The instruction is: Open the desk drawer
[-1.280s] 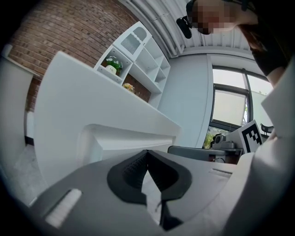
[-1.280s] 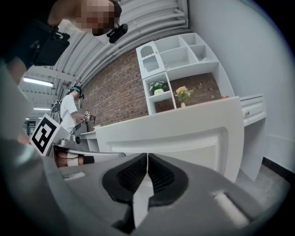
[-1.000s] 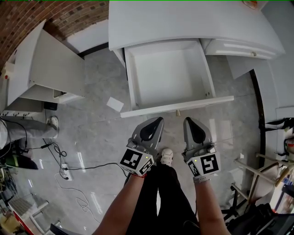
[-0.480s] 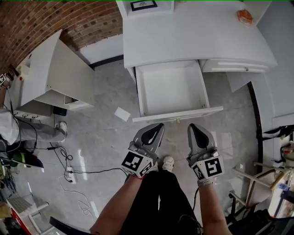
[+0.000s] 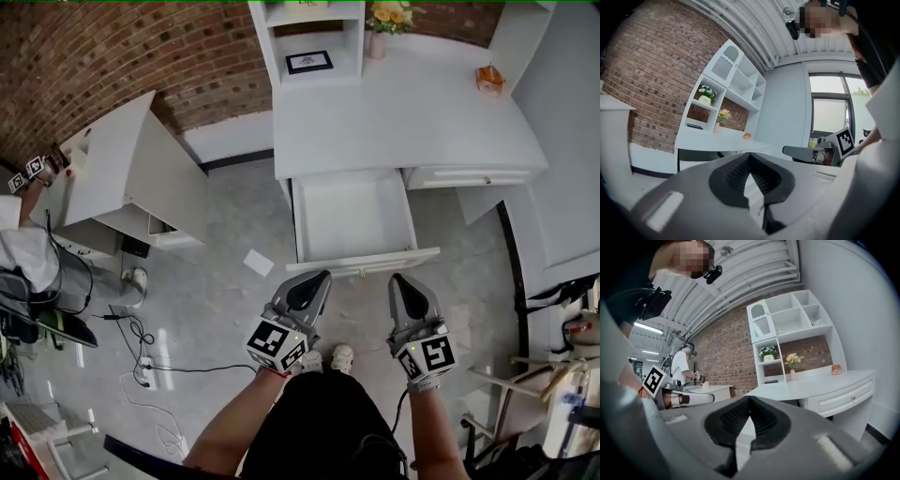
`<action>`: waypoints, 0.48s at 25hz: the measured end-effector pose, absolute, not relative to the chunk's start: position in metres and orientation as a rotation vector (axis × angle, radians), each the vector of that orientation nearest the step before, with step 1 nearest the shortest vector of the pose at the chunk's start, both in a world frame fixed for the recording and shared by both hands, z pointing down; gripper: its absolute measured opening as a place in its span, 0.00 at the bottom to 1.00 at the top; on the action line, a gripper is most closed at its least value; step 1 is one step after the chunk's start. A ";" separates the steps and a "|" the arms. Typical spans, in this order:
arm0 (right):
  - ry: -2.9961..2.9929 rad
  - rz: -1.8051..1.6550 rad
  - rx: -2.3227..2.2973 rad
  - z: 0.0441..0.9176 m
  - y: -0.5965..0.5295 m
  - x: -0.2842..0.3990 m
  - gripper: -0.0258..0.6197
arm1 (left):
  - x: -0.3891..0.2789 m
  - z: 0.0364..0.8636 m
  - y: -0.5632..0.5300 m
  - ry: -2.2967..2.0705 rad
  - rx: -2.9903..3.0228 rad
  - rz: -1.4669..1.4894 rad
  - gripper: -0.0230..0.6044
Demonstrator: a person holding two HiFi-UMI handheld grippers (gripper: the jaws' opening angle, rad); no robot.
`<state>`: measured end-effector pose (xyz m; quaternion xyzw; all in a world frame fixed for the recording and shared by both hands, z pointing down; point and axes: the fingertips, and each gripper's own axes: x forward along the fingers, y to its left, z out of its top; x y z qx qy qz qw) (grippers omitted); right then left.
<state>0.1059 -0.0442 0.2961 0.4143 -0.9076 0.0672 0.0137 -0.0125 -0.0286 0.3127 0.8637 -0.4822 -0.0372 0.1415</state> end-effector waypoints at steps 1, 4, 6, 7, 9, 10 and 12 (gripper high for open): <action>-2.829 0.206 1.287 0.290 -0.042 0.106 0.04 | -0.013 0.308 -0.026 -1.391 2.495 -0.102 0.04; -2.828 0.204 1.288 0.275 -0.036 0.106 0.04 | -0.017 0.294 -0.015 -1.391 2.500 -0.103 0.04; -2.831 0.211 1.298 0.266 -0.031 0.108 0.04 | -0.020 0.286 -0.009 -1.398 2.500 -0.110 0.04; -2.832 0.212 1.303 0.262 -0.029 0.109 0.04 | -0.022 0.281 -0.007 -1.406 2.500 -0.112 0.04; -2.831 0.202 1.307 0.253 -0.027 0.112 0.04 | -0.025 0.271 -0.005 -1.429 2.503 -0.117 0.04; -2.829 0.193 1.307 0.247 -0.026 0.112 0.04 | -0.027 0.265 -0.004 -1.442 2.507 -0.119 0.04; -2.828 0.179 1.308 0.236 -0.024 0.114 0.04 | -0.030 0.254 -0.002 -1.465 2.516 -0.117 0.04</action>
